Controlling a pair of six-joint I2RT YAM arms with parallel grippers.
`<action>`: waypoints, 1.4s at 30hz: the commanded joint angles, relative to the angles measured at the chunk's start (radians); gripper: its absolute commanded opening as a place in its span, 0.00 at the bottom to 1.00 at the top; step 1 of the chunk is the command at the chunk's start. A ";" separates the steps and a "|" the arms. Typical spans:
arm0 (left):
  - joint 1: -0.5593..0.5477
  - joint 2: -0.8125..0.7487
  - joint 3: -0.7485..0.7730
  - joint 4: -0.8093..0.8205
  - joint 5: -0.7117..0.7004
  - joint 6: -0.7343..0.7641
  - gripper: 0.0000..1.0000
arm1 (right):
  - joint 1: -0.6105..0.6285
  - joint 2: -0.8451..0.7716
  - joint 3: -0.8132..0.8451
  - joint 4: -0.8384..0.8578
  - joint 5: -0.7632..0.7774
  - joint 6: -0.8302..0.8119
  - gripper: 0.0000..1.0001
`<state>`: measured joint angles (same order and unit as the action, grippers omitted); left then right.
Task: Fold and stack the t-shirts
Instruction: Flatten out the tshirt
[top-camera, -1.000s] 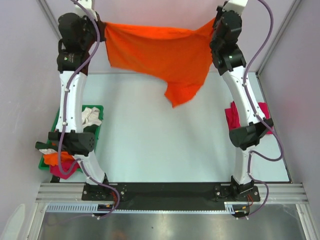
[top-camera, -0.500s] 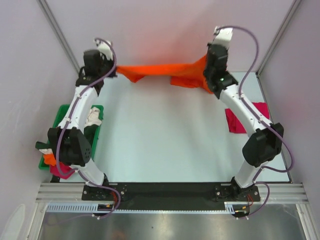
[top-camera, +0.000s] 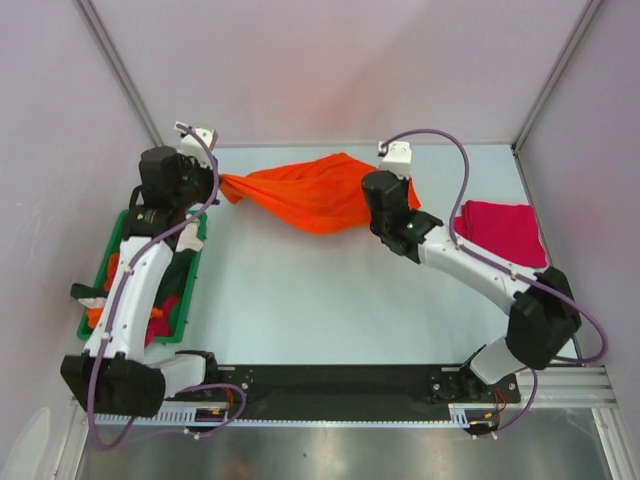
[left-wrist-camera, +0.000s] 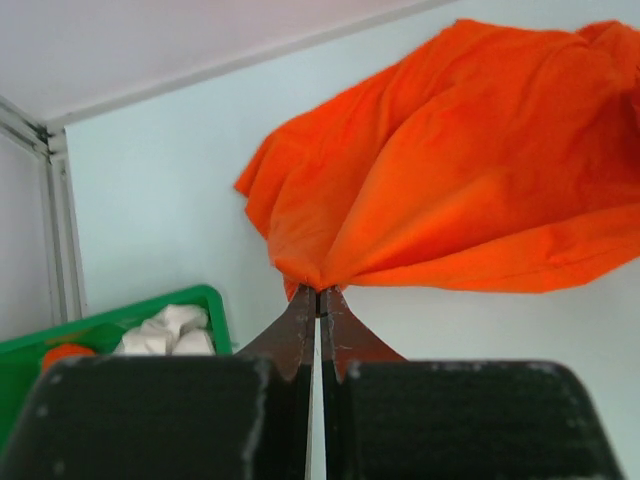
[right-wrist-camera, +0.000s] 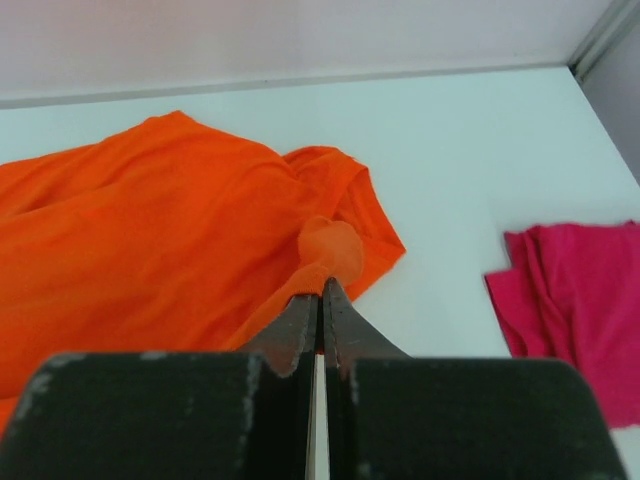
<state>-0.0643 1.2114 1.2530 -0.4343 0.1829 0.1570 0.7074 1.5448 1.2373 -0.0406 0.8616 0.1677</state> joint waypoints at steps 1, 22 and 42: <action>0.008 -0.052 -0.047 -0.176 0.059 0.073 0.00 | 0.055 -0.123 -0.104 -0.142 0.123 0.189 0.00; 0.101 -0.441 0.371 -0.373 0.208 -0.043 0.00 | 0.540 -0.609 -0.092 0.820 0.538 -1.033 0.00; 0.101 -0.314 0.671 -0.368 0.176 -0.148 0.00 | 0.208 -0.347 0.487 0.370 0.177 -0.781 0.00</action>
<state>0.0322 0.9009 1.8652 -0.8322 0.3679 0.0383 0.9192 1.1637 1.6703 0.3550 1.1034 -0.6025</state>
